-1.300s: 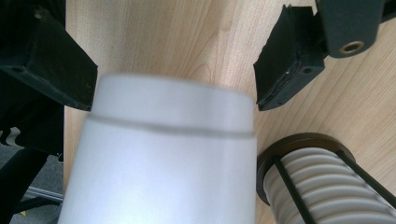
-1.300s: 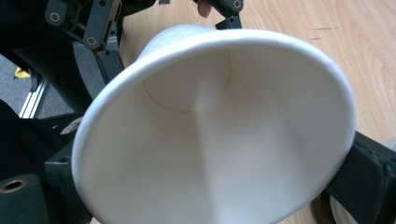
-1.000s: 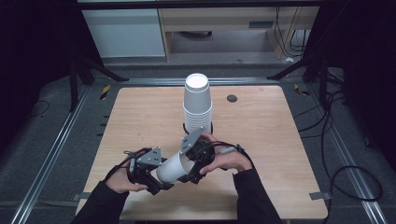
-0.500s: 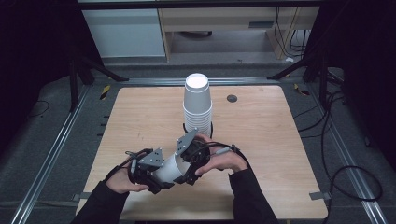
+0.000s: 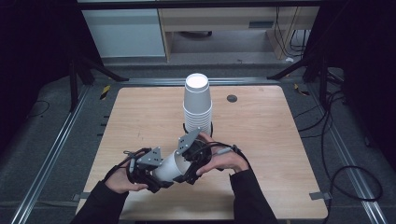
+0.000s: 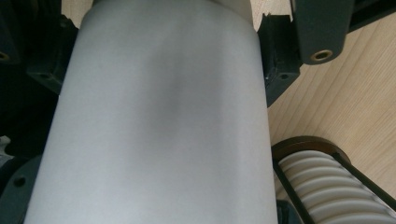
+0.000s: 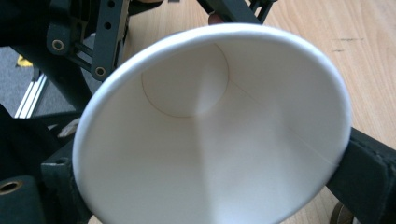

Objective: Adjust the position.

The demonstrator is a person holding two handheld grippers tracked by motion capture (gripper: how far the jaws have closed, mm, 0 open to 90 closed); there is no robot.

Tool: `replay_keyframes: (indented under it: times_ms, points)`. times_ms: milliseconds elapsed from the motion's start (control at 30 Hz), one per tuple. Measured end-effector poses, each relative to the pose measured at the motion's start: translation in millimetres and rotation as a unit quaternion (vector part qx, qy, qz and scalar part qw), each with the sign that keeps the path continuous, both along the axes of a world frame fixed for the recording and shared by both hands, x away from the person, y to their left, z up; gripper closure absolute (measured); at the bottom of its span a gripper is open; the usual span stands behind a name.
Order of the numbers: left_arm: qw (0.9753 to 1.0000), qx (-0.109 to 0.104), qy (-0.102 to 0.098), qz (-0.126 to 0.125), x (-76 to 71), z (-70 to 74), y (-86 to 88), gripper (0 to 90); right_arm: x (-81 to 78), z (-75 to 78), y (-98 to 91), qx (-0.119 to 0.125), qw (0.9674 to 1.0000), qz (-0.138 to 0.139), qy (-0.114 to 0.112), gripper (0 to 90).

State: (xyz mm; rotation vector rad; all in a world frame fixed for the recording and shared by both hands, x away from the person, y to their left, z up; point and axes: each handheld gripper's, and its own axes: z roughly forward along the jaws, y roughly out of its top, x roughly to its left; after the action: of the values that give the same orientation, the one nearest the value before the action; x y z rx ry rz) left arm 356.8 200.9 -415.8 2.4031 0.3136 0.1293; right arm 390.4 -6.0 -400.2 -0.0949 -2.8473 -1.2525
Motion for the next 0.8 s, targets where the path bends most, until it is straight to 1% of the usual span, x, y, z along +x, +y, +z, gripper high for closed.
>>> replay_keyframes:
  times_ms: [100,200,333,367,433,467,533,567,633,733,800]
  points:
    - [1.0000,-0.002,-0.002,0.002,0.4,0.5,1.5,23.6,0.0,1.7,-3.8,0.005,1.0000,-0.004,-0.003,5.1]
    - [1.0000,-0.005,0.001,0.001,0.7,0.5,2.3,23.7,0.2,3.6,-7.5,0.011,0.9999,-0.007,-0.003,5.2]
    - [1.0000,-0.001,-0.001,0.004,1.1,0.4,4.9,23.7,-0.3,6.3,-13.0,0.015,0.9998,-0.012,-0.003,5.2]
    - [1.0000,0.001,-0.003,0.004,1.7,0.4,6.3,23.7,-0.2,7.6,-15.6,0.019,0.9997,-0.013,-0.004,5.5]
    - [1.0000,-0.003,-0.002,0.009,2.5,0.0,8.5,23.6,0.0,11.3,-22.3,0.034,0.9992,-0.019,-0.003,5.6]
    - [0.9999,-0.004,-0.002,0.010,3.1,0.5,9.8,23.6,0.0,13.5,-26.2,0.046,0.9987,-0.022,-0.003,5.7]
    - [0.9998,-0.011,-0.005,0.016,3.8,1.8,12.6,23.6,-0.4,17.7,-33.8,0.063,0.9976,-0.027,-0.001,5.7]
    - [0.9997,-0.016,-0.005,0.019,4.2,2.8,14.2,23.6,-0.7,19.2,-37.3,0.069,0.9971,-0.032,-0.004,5.7]
    - [0.9993,-0.023,-0.012,0.026,5.0,5.4,17.4,23.5,-1.3,21.2,-44.1,0.079,0.9960,-0.042,-0.005,5.7]
    - [0.9978,-0.052,-0.016,0.039,5.3,9.2,20.6,23.4,-2.7,20.8,-52.4,0.095,0.9940,-0.053,-0.002,5.6]
    - [0.9961,-0.071,-0.020,0.047,5.1,11.7,22.2,23.4,-3.4,18.6,-55.7,0.104,0.9926,-0.062,-0.001,5.6]
